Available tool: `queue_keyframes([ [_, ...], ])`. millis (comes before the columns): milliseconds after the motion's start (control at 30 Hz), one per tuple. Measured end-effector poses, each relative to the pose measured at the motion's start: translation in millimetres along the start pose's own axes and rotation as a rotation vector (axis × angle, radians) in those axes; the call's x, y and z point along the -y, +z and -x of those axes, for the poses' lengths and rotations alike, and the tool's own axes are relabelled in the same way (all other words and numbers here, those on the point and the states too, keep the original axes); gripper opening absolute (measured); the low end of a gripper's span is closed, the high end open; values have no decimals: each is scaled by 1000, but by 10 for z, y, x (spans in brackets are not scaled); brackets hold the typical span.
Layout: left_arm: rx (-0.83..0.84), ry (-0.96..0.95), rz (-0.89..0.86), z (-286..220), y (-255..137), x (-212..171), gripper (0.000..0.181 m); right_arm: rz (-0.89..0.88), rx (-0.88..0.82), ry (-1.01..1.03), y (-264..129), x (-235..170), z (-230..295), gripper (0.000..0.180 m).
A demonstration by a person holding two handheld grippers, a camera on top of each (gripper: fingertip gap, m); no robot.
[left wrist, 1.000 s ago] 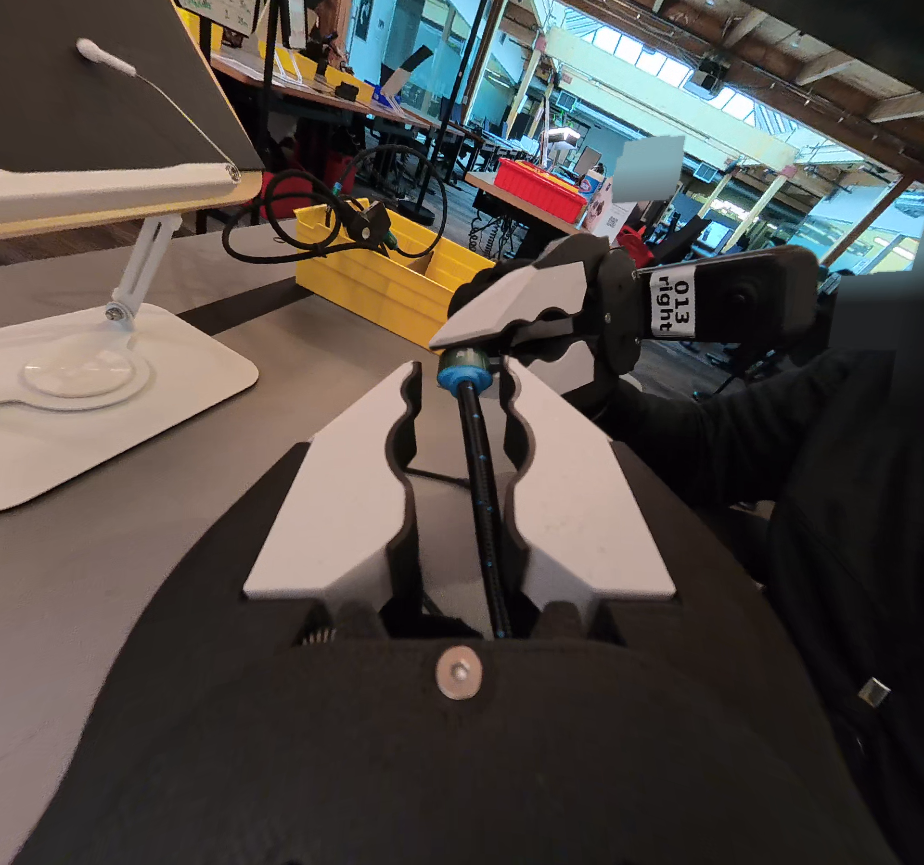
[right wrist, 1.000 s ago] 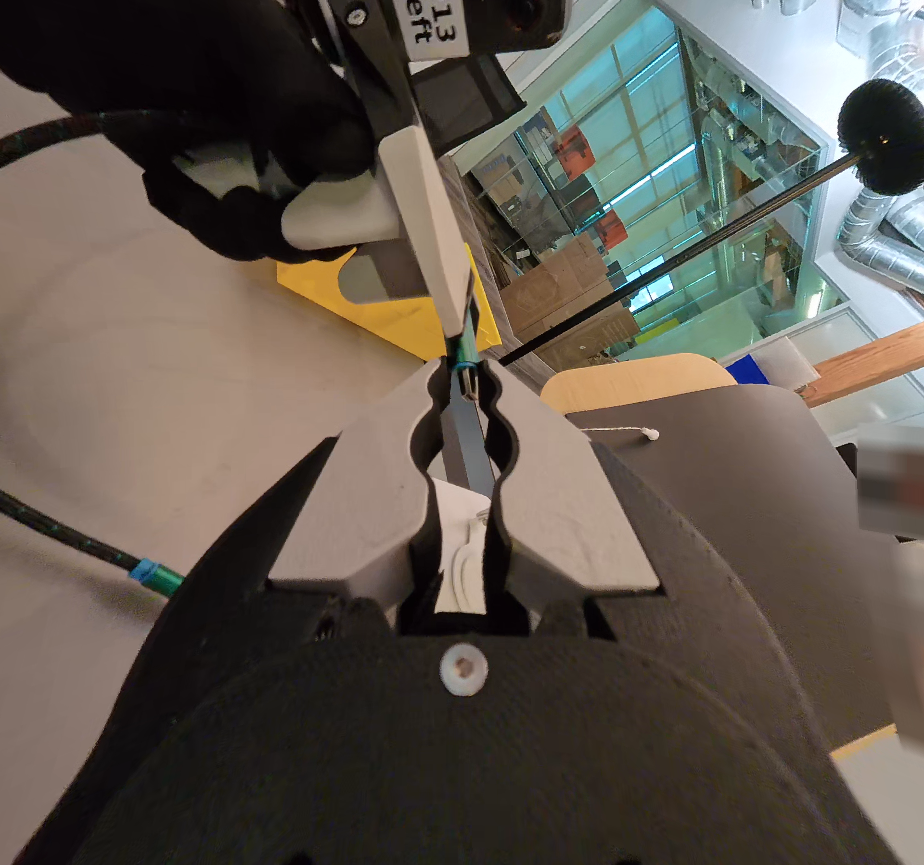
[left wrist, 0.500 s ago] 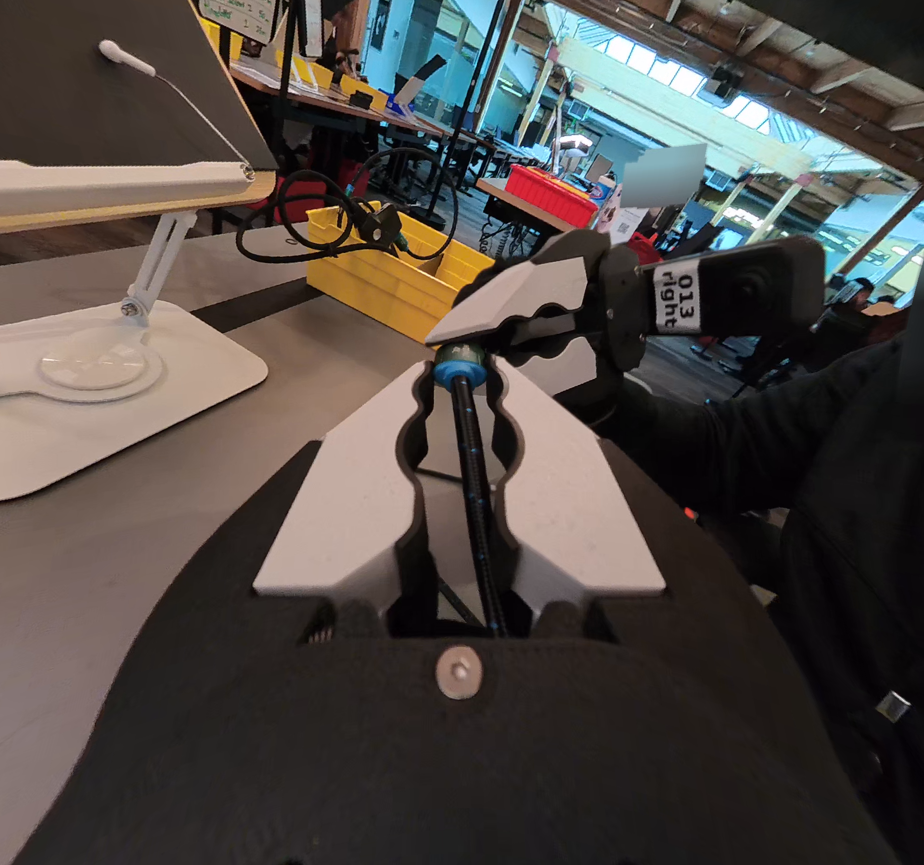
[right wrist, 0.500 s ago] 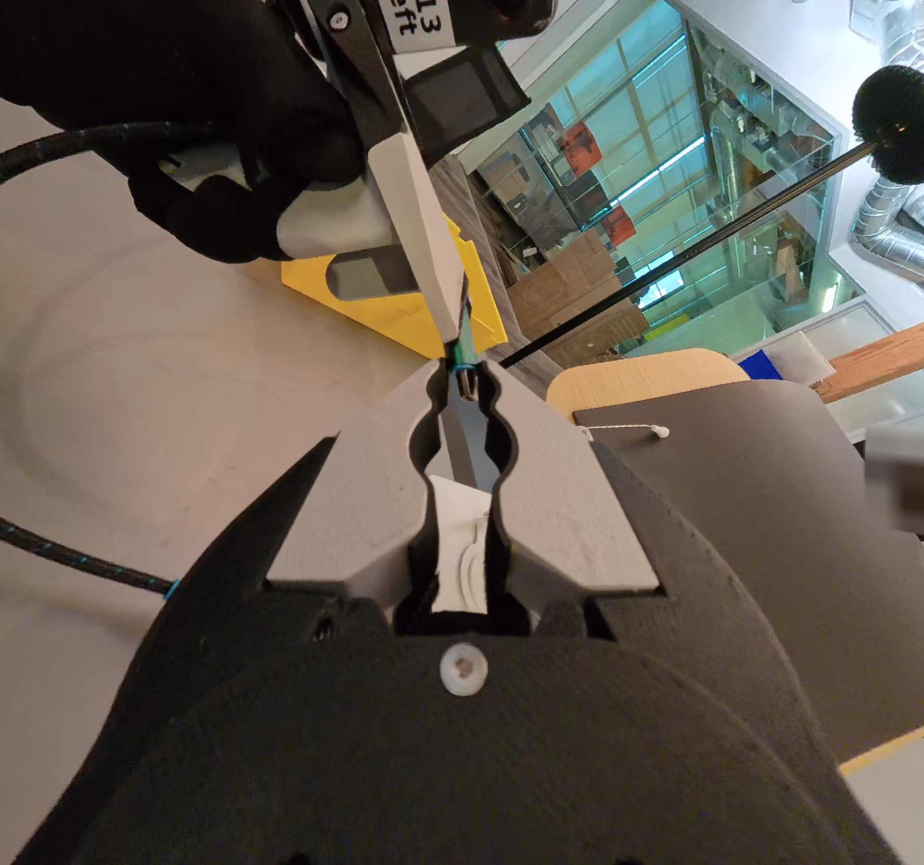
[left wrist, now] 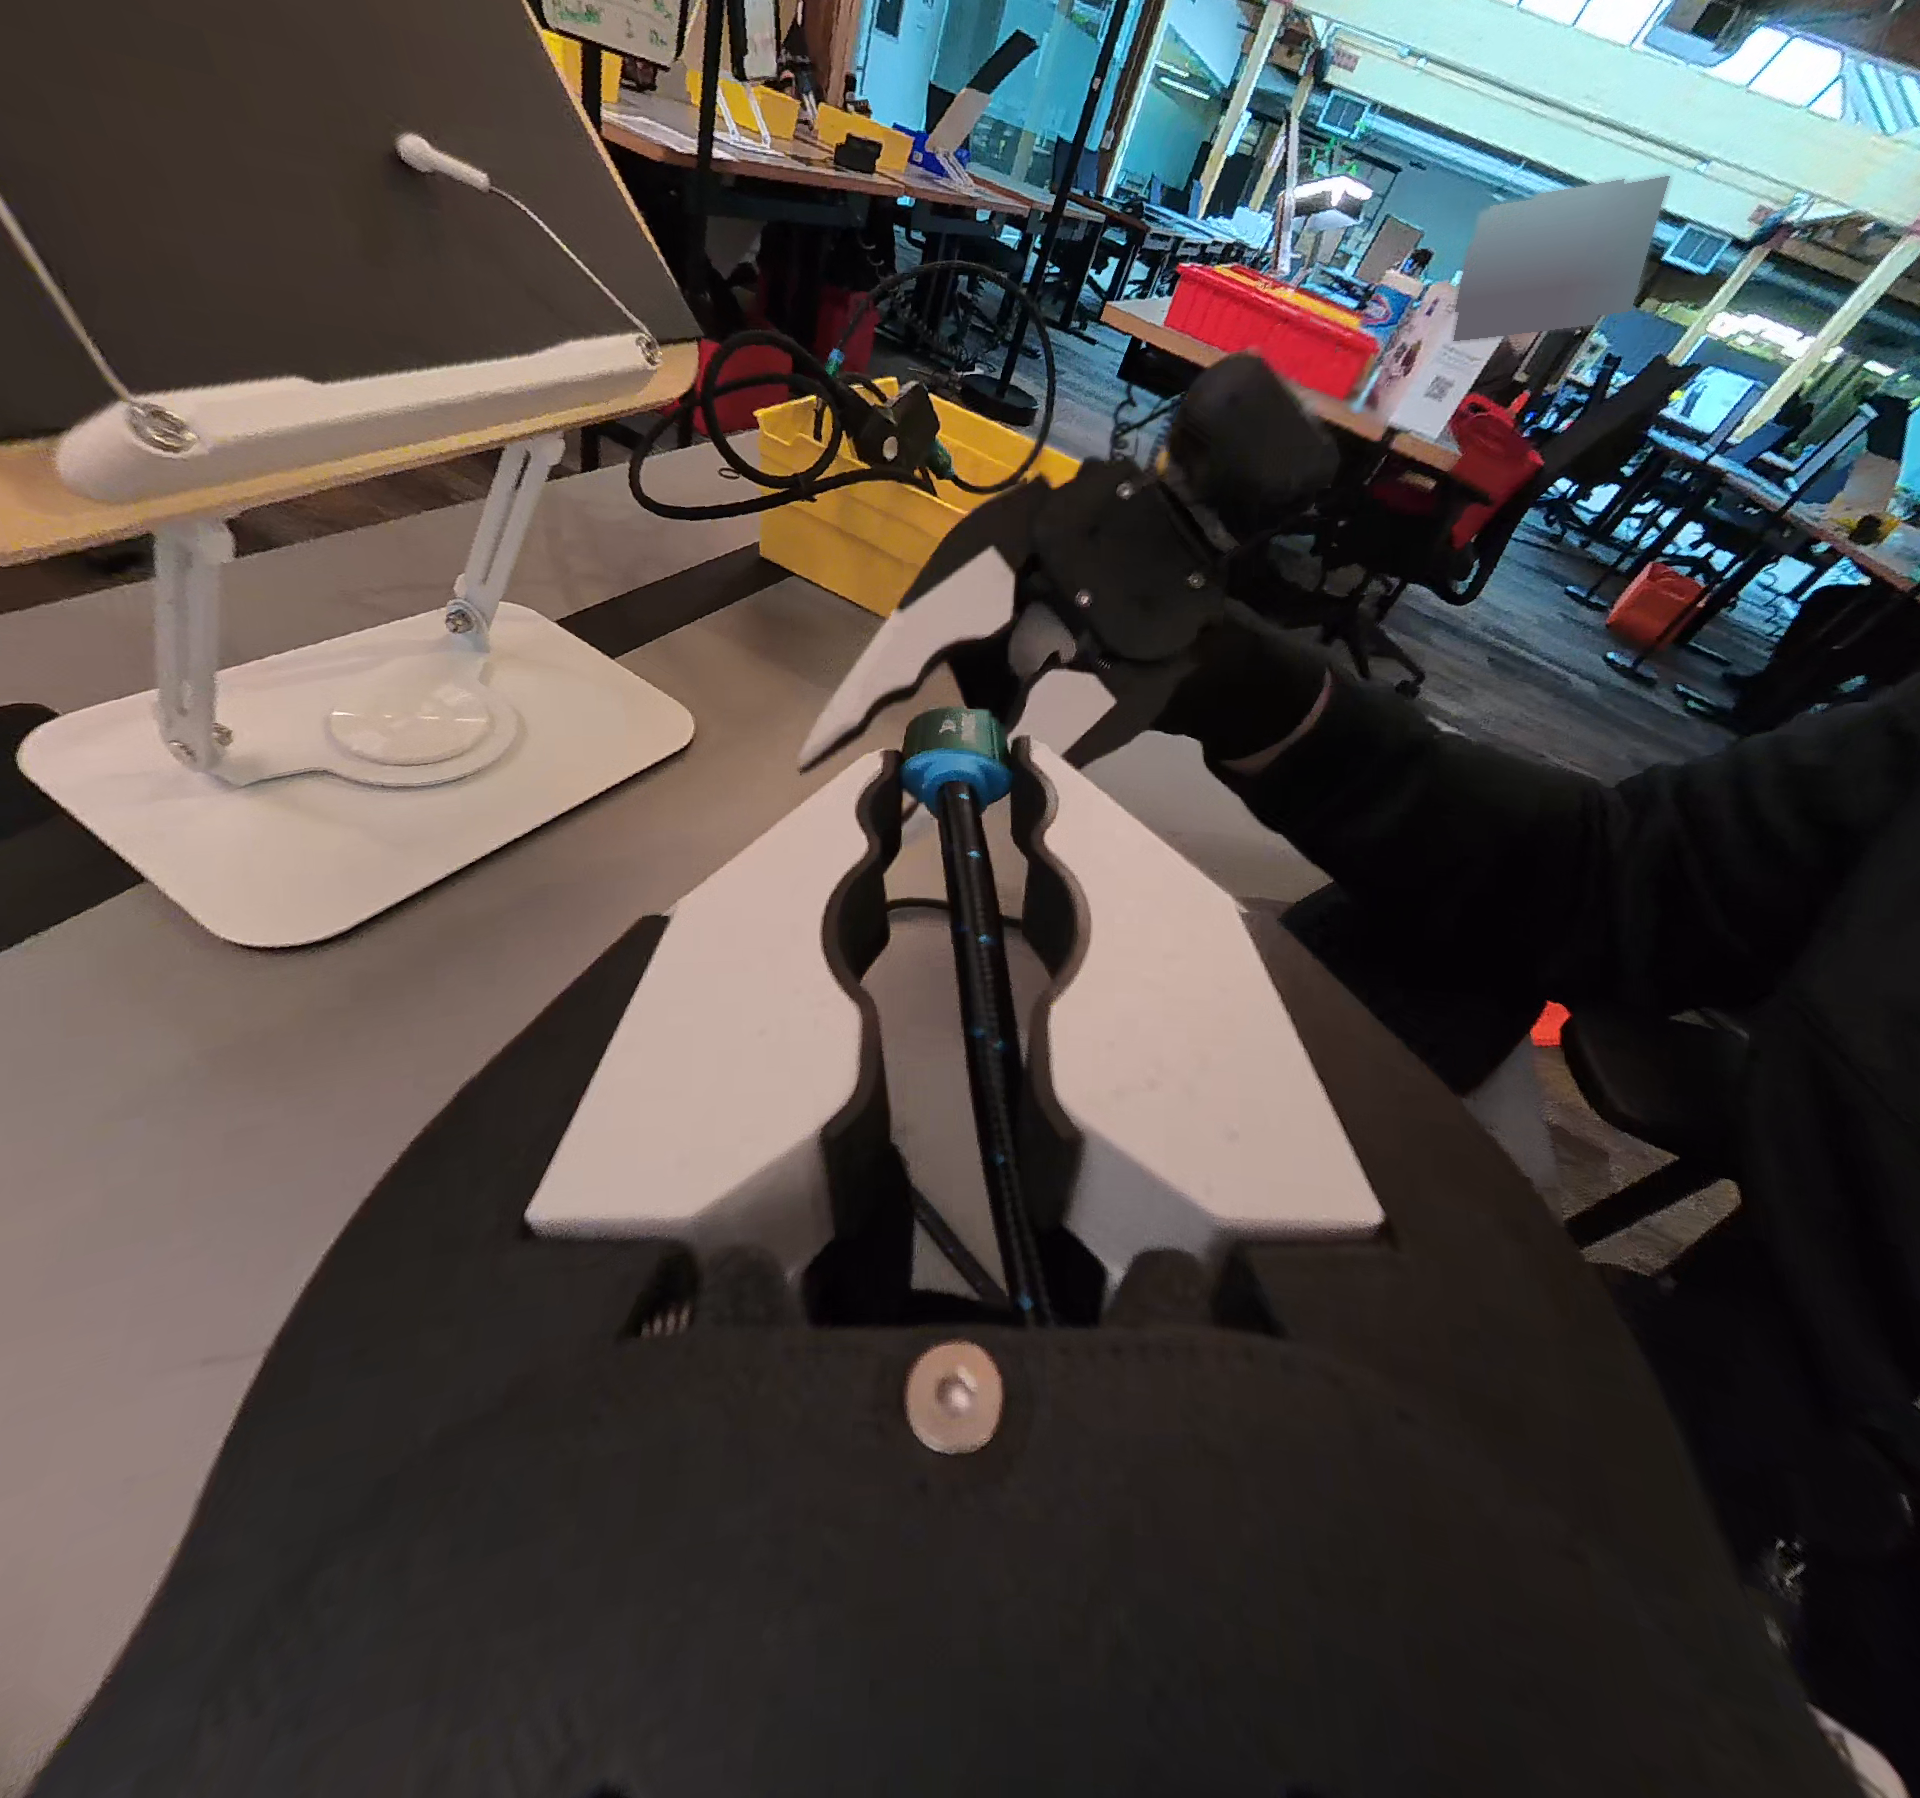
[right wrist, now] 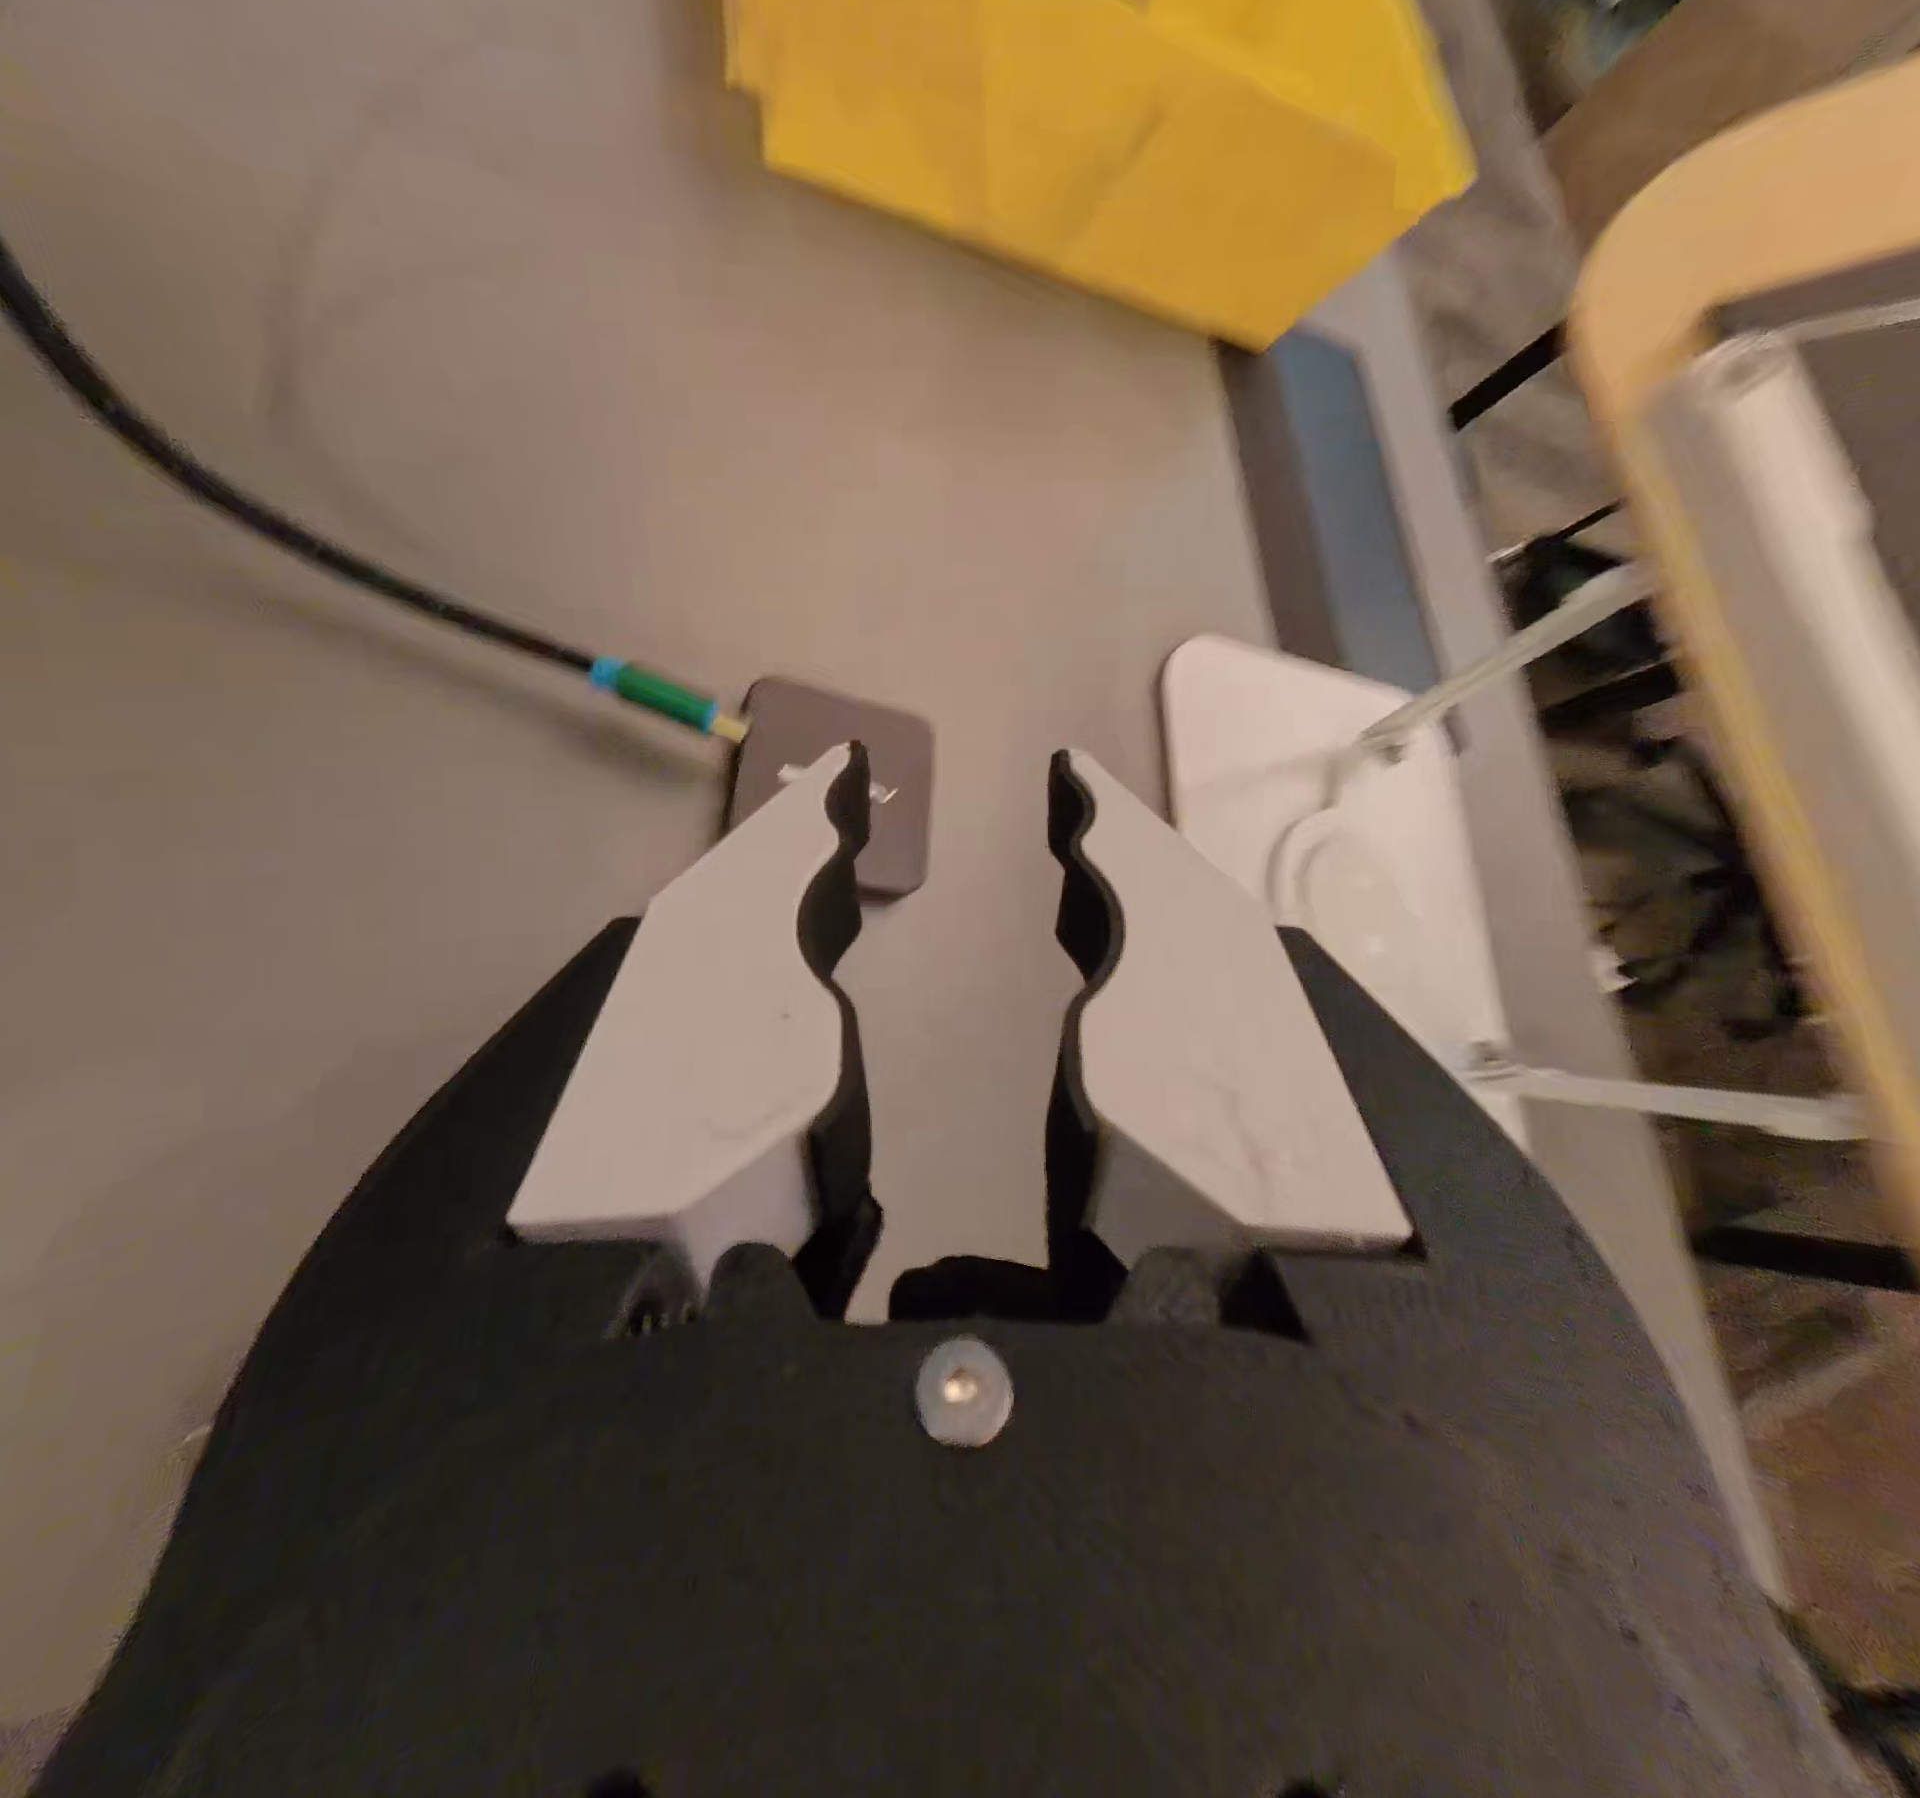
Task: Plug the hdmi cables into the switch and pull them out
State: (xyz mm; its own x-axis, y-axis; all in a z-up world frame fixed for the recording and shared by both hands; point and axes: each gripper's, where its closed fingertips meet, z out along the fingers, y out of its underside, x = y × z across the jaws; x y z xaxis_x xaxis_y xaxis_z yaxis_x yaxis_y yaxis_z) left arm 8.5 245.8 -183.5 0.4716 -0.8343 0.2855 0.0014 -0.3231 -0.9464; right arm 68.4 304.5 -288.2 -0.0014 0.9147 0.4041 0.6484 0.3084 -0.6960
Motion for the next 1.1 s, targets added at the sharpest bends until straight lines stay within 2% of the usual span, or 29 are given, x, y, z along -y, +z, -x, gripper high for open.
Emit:
queue_keyframes([
  [100, 18, 19, 1, 57, -61, 40, 19, 157, 106, 56, 171, -412, 162, 44],
  [200, 49, 37, -6, 166, -113, 112, 18, 225, 214, 92, 253, -609, 364, 27],
  [333, 90, 81, 34, 309, -49, 103, 18, 299, 305, 149, 335, -775, 555, 17],
  [467, 140, 124, 76, 469, 81, -15, 19, 306, 385, 180, 335, -731, 721, 5],
  [567, 154, 127, 68, 583, 138, -75, 18, 296, 455, 182, 318, -649, 865, 11],
  [767, 174, 113, -5, 778, 141, -109, 18, 301, 298, 239, 263, -745, 500, 27],
  [867, 174, 113, -38, 844, 150, -132, 18, 326, 339, 274, 291, -828, 598, 35],
  [1033, 189, 112, -55, 934, 141, -189, 19, 327, 459, 331, 253, -675, 844, 34],
  [1100, 188, 105, -73, 959, 114, -170, 19, 309, 532, 342, 205, -598, 968, 40],
])
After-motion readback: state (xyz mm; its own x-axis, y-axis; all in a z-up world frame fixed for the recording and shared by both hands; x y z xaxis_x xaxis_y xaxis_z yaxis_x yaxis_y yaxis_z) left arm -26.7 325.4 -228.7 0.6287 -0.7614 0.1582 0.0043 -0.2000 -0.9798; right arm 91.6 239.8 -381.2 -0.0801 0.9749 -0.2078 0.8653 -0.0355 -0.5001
